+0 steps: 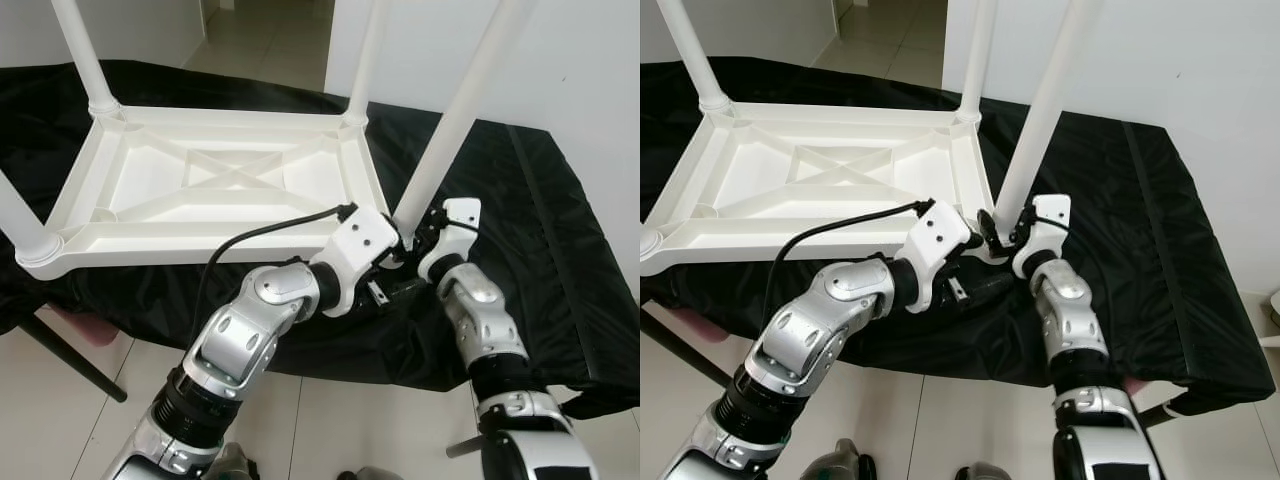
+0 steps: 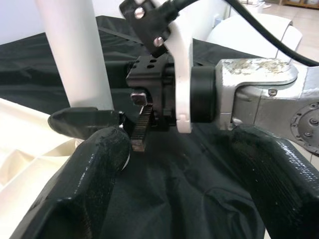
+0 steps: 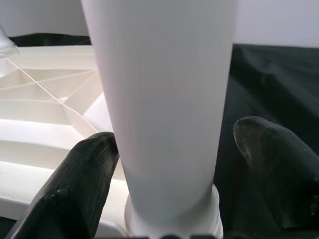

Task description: Building children table

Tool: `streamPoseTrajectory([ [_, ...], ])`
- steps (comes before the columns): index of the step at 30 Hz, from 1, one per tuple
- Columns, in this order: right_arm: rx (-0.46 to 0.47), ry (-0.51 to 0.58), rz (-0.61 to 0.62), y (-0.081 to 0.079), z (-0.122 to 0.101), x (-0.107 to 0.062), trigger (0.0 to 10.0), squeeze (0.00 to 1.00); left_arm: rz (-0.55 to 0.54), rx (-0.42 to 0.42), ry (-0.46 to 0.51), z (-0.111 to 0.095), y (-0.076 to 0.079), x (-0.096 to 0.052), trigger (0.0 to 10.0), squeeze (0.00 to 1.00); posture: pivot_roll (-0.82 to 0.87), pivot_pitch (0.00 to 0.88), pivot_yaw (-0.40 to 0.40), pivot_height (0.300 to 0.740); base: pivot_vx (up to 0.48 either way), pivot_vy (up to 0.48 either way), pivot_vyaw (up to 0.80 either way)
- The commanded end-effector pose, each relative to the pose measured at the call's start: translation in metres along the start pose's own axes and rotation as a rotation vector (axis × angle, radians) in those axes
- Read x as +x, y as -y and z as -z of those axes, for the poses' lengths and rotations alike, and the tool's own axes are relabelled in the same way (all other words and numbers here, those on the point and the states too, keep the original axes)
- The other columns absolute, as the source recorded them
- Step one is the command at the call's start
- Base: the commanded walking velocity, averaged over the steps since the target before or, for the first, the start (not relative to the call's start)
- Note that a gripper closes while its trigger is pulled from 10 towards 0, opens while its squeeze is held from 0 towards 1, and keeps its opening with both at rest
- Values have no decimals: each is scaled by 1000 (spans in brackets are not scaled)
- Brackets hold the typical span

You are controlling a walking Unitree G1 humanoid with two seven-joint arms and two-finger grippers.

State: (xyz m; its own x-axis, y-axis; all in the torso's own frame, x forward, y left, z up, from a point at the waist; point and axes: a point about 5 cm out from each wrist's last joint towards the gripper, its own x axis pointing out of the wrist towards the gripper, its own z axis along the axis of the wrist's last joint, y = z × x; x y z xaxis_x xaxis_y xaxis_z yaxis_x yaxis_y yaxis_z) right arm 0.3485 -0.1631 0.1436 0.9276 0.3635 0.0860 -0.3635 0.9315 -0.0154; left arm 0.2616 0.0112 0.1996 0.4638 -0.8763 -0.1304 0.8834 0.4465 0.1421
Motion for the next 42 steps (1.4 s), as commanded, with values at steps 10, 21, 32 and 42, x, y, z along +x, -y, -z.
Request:
streamPoseTrajectory([
  [10,-5,-56,-171,13,4,4,10000,0,-30,17,-3,-2,-4,0,10000,0,60,5,-54,740,0,0,0],
  [21,28,-122,-170,40,6,3,0,0,-33,19,-1,-3,-6,0,10000,0,63,1,-50,740,0,0,0],
  [32,65,-134,-189,43,15,-3,0,0,-35,15,-1,-3,-5,0,10000,0,64,7,-54,740,0,0,0],
  [42,62,-106,-161,35,16,-2,10000,0,-31,10,-2,-2,-3,0,10000,0,57,16,-54,740,0,0,0],
])
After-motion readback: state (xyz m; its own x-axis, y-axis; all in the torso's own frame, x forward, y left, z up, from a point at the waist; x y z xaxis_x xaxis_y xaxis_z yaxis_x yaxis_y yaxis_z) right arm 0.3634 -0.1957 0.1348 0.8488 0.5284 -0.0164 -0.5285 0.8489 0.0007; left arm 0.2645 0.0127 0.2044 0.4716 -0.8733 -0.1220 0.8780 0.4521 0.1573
